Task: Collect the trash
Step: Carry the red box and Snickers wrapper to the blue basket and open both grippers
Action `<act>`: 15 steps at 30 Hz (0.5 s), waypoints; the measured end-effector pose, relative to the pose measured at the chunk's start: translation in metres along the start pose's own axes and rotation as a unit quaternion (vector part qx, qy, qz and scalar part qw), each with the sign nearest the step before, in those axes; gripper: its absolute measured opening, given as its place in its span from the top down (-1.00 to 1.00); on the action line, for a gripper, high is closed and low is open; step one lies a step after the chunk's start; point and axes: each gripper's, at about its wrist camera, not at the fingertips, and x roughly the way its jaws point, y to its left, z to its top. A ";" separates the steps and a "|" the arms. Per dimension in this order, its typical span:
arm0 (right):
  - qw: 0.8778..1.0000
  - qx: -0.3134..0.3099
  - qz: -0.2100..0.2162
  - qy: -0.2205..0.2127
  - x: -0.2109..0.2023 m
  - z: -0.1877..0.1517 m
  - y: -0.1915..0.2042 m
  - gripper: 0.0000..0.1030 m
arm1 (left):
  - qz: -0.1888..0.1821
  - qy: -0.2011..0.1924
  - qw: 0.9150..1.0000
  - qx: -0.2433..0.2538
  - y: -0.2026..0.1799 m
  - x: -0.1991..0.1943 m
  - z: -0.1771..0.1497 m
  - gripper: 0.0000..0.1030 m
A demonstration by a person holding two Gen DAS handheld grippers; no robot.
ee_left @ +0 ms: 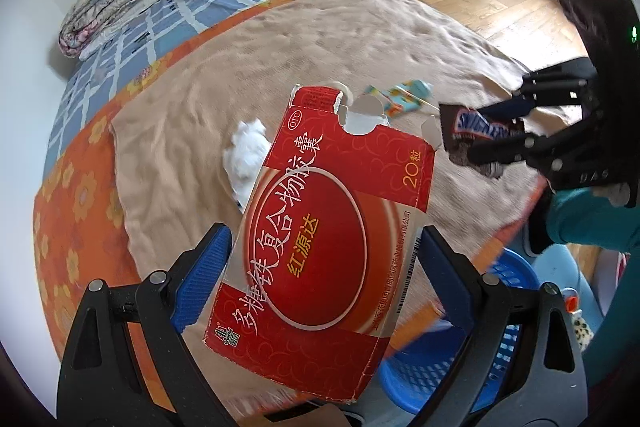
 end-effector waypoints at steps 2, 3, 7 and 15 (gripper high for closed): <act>1.000 -0.003 0.007 -0.010 -0.010 -0.004 0.007 0.33 | -0.002 0.002 1.000 0.001 -0.012 -0.005 -0.014 -0.85; 1.000 -0.001 0.015 -0.013 -0.015 -0.008 0.012 0.33 | -0.004 0.004 1.000 0.003 -0.018 -0.007 -0.021 -0.85; 0.999 -0.006 0.039 -0.020 -0.032 -0.027 0.032 0.33 | -0.012 0.008 1.000 0.006 -0.040 -0.012 -0.048 -0.85; 0.997 -0.015 0.076 -0.023 -0.051 -0.070 0.062 0.33 | -0.030 0.024 0.999 -0.005 -0.081 -0.007 -0.097 -0.85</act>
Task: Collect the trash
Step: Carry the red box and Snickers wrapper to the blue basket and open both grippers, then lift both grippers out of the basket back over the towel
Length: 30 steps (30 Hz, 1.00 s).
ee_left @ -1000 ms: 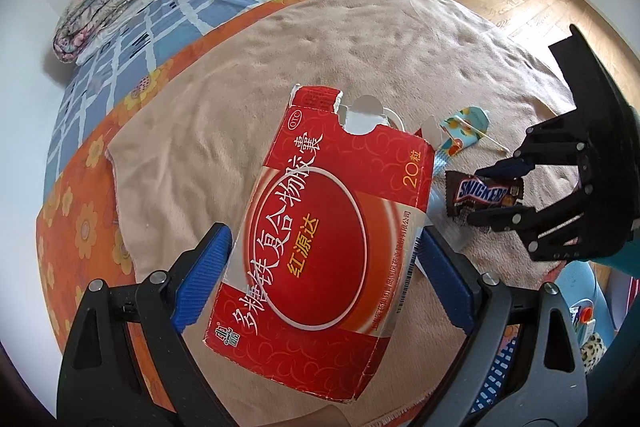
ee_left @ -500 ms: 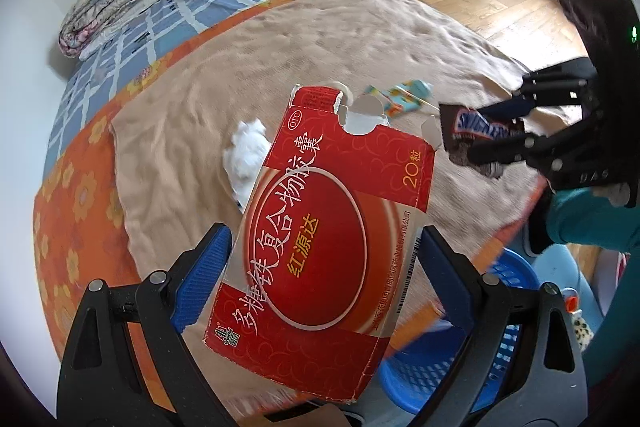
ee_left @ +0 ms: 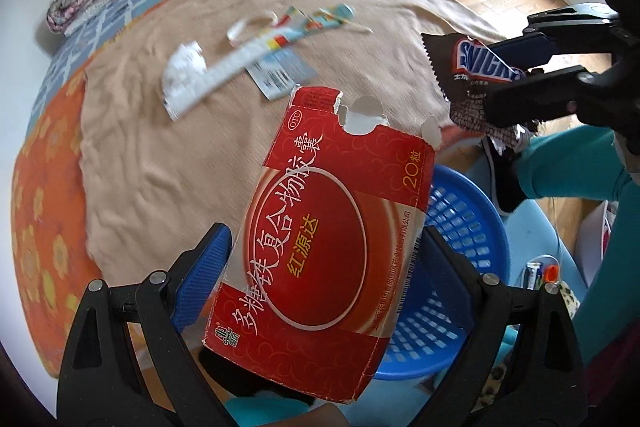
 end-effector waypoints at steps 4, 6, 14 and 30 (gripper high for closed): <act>1.000 -0.003 0.005 0.019 0.007 -0.019 0.008 0.33 | -0.009 -0.002 1.000 0.011 -0.021 0.003 -0.013 -0.85; 1.000 -0.002 0.005 0.027 0.010 -0.028 0.011 0.33 | -0.016 -0.003 1.000 0.016 -0.031 0.004 -0.018 -0.85; 0.998 0.010 0.002 0.057 0.023 -0.054 0.007 0.32 | -0.022 -0.012 0.999 0.032 -0.054 0.009 -0.036 -0.85; 0.995 0.033 0.002 0.097 0.049 -0.063 0.000 0.25 | -0.041 -0.002 0.999 0.013 -0.047 0.018 -0.051 -0.85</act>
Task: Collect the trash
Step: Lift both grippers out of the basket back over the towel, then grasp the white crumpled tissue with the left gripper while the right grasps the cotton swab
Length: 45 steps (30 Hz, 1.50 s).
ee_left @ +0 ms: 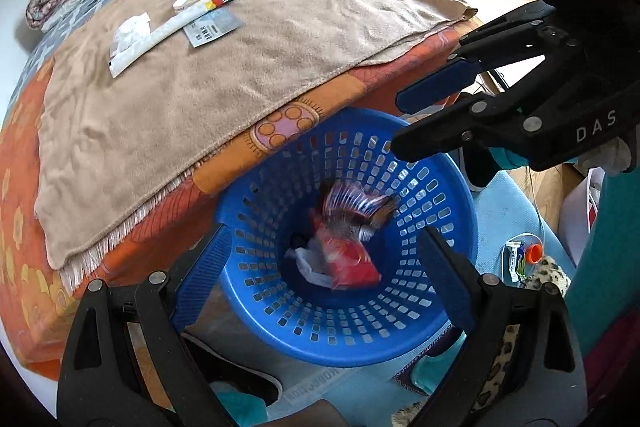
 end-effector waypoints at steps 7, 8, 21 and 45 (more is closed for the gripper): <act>1.000 0.006 -0.009 -0.002 0.000 -0.001 -0.004 0.14 | -0.001 -0.001 1.000 -0.009 0.007 0.000 0.002 -0.85; 1.000 0.008 -0.011 -0.004 -0.001 0.000 -0.005 0.13 | 0.000 -0.001 1.000 -0.010 0.008 0.000 0.003 -0.85; 0.998 0.028 -0.041 -0.025 -0.015 0.015 -0.021 0.08 | 0.026 -0.016 0.998 -0.052 0.049 -0.007 0.030 -0.85; 0.985 0.042 -0.144 -0.090 -0.046 0.103 -0.099 -0.03 | 0.098 -0.077 0.982 -0.141 0.170 -0.002 0.144 -0.85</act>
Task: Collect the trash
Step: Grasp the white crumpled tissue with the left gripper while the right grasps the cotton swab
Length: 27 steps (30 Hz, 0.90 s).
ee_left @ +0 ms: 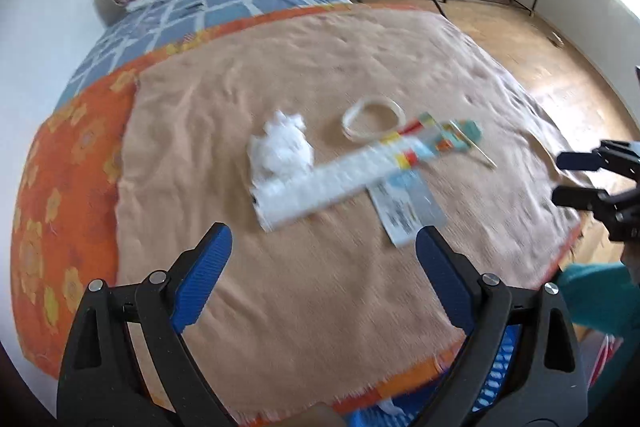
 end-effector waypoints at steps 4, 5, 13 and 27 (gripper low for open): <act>1.000 0.001 -0.005 0.002 0.009 0.009 -0.006 -0.03 | 0.004 0.005 1.000 -0.024 0.016 0.015 0.017 -0.85; 1.000 0.000 -0.006 0.003 0.012 0.010 -0.006 -0.03 | 0.004 0.008 0.999 -0.036 0.022 0.020 0.021 -0.85; 0.999 0.002 0.002 0.032 0.037 0.026 -0.013 -0.03 | -0.020 0.038 0.992 -0.114 0.054 0.061 0.048 -0.64; 0.998 -0.017 -0.020 0.055 0.073 0.040 -0.015 -0.02 | -0.003 0.078 0.988 -0.130 0.064 0.111 0.050 -0.41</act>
